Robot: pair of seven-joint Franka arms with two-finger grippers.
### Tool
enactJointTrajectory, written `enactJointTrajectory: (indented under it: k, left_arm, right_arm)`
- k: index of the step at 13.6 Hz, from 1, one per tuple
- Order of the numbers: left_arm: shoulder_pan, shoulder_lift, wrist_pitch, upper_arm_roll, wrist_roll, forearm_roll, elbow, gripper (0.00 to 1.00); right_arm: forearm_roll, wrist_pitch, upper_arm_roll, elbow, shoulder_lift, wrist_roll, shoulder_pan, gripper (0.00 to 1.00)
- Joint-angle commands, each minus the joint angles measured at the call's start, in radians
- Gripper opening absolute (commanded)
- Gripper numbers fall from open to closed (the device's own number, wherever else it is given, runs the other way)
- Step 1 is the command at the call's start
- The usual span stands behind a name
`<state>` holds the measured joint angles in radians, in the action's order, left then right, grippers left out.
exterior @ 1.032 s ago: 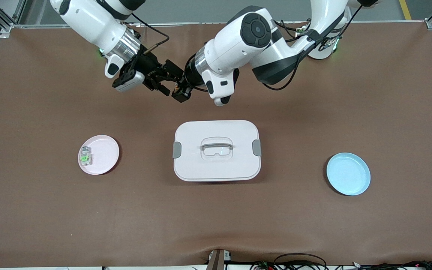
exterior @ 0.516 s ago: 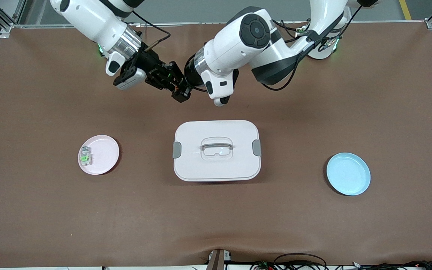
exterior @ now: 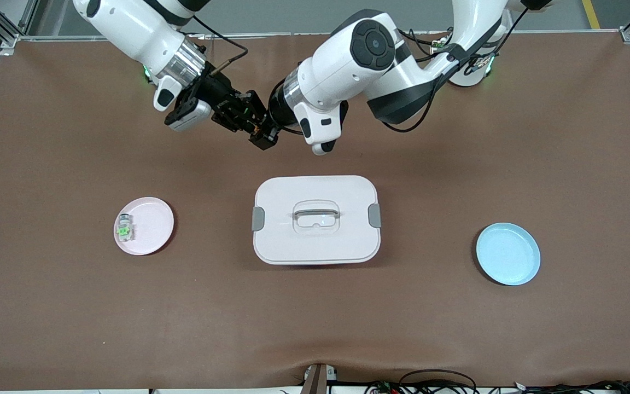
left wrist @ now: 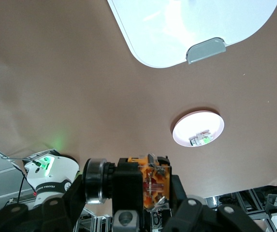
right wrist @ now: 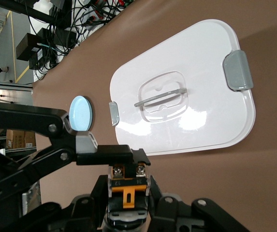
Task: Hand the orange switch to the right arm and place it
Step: 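Close the right gripper on the orange switch beside the left gripper, then open the left gripper and withdraw it while the right gripper pulls away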
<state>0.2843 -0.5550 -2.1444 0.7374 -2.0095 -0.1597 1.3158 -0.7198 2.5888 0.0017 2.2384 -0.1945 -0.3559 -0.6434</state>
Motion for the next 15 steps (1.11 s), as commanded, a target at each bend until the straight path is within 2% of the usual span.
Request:
enactJointTrajectory:
  k: [1, 4, 6, 8, 9, 11, 12, 15]
  left_arm:
    - [-0.010, 0.047, 0.027, -0.018, -0.014, 0.029, -0.013, 1.00]
    - [-0.052, 0.056, 0.084, -0.016, -0.011, 0.051, -0.018, 1.00]
    - [-0.109, 0.102, 0.093, -0.019, 0.009, 0.068, -0.017, 1.00]
    - [-0.138, 0.131, 0.142, -0.016, 0.044, 0.156, -0.016, 1.00]
    - [-0.142, 0.136, 0.187, -0.018, 0.079, 0.210, -0.016, 1.00]
    - [-0.213, 0.139, 0.295, -0.007, 0.200, 0.294, -0.015, 1.00]
    - [-0.232, 0.154, 0.331, -0.012, 0.278, 0.311, -0.012, 1.00]
    - [-0.309, 0.173, 0.418, -0.015, 0.492, 0.368, 0.002, 1.00]
  right_arm:
    - [-0.009, 0.001, -0.009, 0.017, -0.005, 0.014, -0.016, 0.00]
    - [-0.009, -0.009, -0.011, 0.017, -0.003, 0.015, -0.016, 0.00]
    - [-0.006, -0.030, -0.014, 0.012, 0.003, 0.043, -0.006, 0.00]
    - [0.009, -0.094, -0.020, 0.007, 0.003, 0.168, 0.016, 0.00]
    - [0.011, -0.152, -0.020, 0.001, 0.001, 0.263, 0.052, 0.00]
    - [0.017, -0.252, -0.022, -0.017, -0.003, 0.362, 0.126, 0.00]
    - [0.061, -0.287, -0.020, -0.029, -0.003, 0.367, 0.149, 0.00]
    - [0.285, -0.416, -0.020, -0.089, 0.006, 0.382, 0.198, 0.00]
